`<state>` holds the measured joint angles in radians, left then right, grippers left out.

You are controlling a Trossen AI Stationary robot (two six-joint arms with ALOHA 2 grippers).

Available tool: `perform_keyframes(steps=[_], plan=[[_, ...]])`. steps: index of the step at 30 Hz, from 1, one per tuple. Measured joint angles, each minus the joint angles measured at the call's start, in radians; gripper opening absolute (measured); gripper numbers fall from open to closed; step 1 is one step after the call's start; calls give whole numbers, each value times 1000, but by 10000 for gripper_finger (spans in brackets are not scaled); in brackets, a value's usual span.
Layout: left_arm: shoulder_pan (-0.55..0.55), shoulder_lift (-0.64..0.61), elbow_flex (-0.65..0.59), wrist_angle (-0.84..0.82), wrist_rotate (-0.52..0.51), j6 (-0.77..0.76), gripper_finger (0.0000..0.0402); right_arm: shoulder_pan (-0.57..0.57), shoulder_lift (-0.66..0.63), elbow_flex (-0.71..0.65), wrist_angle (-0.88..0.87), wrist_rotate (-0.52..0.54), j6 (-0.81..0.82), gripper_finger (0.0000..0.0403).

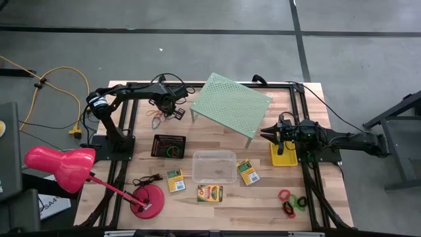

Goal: Pick & Place Office Desk Supplies
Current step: Put the black rubber band into the black bin

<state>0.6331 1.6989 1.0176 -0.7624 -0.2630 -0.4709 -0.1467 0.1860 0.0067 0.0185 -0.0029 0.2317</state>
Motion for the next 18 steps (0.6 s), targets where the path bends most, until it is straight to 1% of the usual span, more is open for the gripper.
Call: perform_keyframes(steps=[10,13,18], plan=[[0,-12,1,-2,3,2,2,0,0,0,0,0,0,94],[0,-55,1,-3,3,2,2,0,0,0,0,0,0,94],[0,-162,2,-29,3,2,2,0,0,0,0,0,0,94]])
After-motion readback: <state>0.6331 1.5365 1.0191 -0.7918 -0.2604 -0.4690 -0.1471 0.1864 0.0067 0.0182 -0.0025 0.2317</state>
